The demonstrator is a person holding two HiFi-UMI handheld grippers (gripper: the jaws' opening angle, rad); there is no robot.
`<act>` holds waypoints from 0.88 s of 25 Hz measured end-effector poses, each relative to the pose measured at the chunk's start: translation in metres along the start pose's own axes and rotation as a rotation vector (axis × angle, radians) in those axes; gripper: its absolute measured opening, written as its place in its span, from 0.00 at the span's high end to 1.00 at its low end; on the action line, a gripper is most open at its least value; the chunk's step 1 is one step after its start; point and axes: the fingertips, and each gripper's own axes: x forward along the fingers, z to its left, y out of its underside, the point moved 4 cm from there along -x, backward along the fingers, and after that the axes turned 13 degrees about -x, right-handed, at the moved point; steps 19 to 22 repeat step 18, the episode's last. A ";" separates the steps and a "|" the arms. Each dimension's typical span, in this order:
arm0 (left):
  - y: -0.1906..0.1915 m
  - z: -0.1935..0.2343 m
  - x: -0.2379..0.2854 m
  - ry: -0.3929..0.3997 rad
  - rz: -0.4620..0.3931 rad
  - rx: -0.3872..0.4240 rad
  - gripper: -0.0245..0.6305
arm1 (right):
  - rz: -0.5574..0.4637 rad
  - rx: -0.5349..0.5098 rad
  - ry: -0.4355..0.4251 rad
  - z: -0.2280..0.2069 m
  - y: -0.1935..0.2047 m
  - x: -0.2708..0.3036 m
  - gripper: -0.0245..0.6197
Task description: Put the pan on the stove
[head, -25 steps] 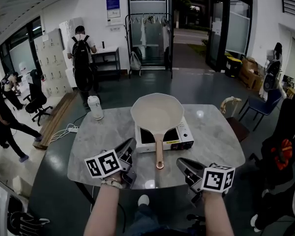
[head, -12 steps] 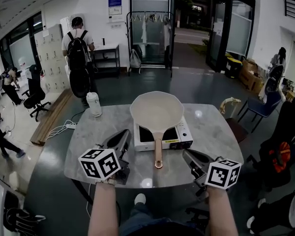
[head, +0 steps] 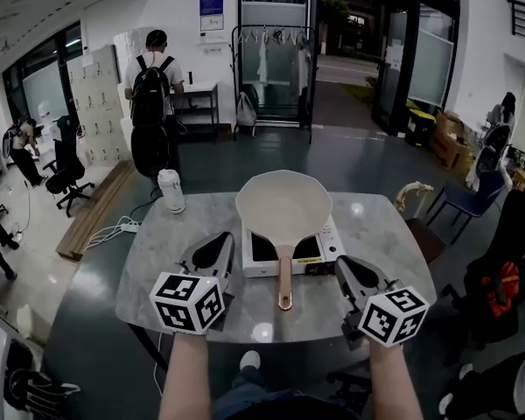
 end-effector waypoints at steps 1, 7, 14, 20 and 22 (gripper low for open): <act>-0.001 0.000 -0.001 -0.003 -0.012 0.012 0.95 | -0.004 -0.026 0.017 -0.001 -0.001 0.001 0.92; -0.001 0.003 -0.008 -0.041 -0.077 0.070 0.95 | -0.075 -0.211 0.121 -0.006 -0.010 0.004 0.92; -0.007 0.008 -0.011 -0.055 -0.113 0.092 0.95 | -0.117 -0.294 0.197 -0.010 -0.019 0.004 0.92; -0.007 0.008 -0.009 -0.048 -0.118 0.115 0.95 | -0.125 -0.303 0.215 -0.013 -0.019 0.004 0.92; -0.007 0.008 -0.009 -0.048 -0.118 0.115 0.95 | -0.125 -0.303 0.215 -0.013 -0.019 0.004 0.92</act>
